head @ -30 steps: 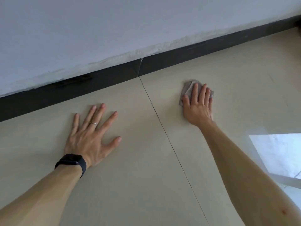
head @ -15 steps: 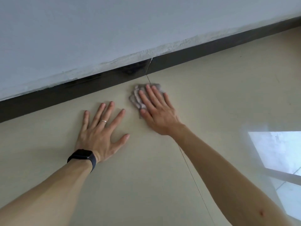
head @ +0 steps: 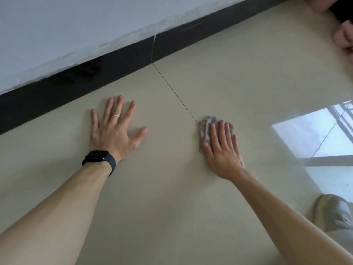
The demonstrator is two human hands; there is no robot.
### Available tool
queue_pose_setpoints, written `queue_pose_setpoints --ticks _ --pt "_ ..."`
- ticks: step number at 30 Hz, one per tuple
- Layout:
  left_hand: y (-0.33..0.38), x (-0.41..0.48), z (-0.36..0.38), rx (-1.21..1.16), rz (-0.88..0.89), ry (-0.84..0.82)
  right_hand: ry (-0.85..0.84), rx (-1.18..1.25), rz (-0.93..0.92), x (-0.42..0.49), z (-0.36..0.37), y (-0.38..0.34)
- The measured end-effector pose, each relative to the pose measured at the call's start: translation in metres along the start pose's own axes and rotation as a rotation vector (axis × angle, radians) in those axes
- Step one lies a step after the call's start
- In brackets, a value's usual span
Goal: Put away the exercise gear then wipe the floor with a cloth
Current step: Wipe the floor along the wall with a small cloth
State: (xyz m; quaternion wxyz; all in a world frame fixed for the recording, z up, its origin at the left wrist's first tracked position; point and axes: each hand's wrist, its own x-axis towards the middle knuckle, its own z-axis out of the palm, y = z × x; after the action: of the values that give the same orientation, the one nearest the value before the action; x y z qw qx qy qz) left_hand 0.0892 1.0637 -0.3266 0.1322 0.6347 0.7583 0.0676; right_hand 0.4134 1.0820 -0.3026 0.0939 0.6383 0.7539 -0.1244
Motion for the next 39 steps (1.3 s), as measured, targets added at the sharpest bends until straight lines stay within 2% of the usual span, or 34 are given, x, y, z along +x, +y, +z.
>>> queue_pose_setpoints --ticks 2,5,7,9,12,14,15,19,22,24,27,30,32,35,39 --pt "0.0 -0.002 0.0 0.008 0.016 0.0 -0.025 0.107 0.263 -0.003 -0.005 0.032" --pt "0.0 -0.004 0.002 0.04 0.044 0.02 -0.037 0.126 0.351 -0.034 0.009 0.037" --pt "0.004 -0.01 0.002 0.055 0.073 0.08 0.005 0.123 0.28 -0.068 0.024 0.013" --pt "0.018 -0.028 0.002 0.046 0.101 0.136 -0.016 0.102 0.124 -0.11 0.036 -0.014" --pt "0.046 -0.091 0.021 0.028 0.134 0.083 -0.079 0.029 -0.086 -0.15 0.039 -0.019" --pt "0.057 -0.13 0.036 0.025 0.181 0.043 -0.084 -0.007 -0.098 -0.146 0.035 0.009" --pt "0.057 -0.138 0.041 0.029 0.191 0.039 -0.073 0.005 -0.024 -0.139 0.033 0.025" --pt "0.051 -0.13 0.041 0.022 0.194 0.007 -0.037 0.159 0.477 -0.12 0.026 0.079" --pt "0.052 -0.134 0.043 0.019 0.207 0.015 -0.002 0.244 0.673 -0.139 0.037 0.063" --pt "0.051 -0.132 0.041 0.002 0.209 0.01 0.022 0.249 0.635 -0.164 0.051 0.027" --pt "0.051 -0.133 0.041 -0.023 0.211 0.003 -0.025 0.171 0.359 -0.213 0.065 -0.014" --pt "0.048 -0.135 0.042 -0.019 0.229 0.0 -0.106 0.116 0.167 -0.226 0.057 0.01" --pt "0.043 -0.133 0.041 -0.017 0.269 -0.021 -0.086 0.09 0.21 -0.216 0.047 0.039" --pt "0.034 -0.132 0.04 0.022 0.313 -0.038 -0.128 0.157 0.41 -0.189 0.035 0.061" --pt "0.034 -0.13 0.042 0.004 0.328 -0.038 -0.056 0.246 0.594 -0.183 0.046 0.014"
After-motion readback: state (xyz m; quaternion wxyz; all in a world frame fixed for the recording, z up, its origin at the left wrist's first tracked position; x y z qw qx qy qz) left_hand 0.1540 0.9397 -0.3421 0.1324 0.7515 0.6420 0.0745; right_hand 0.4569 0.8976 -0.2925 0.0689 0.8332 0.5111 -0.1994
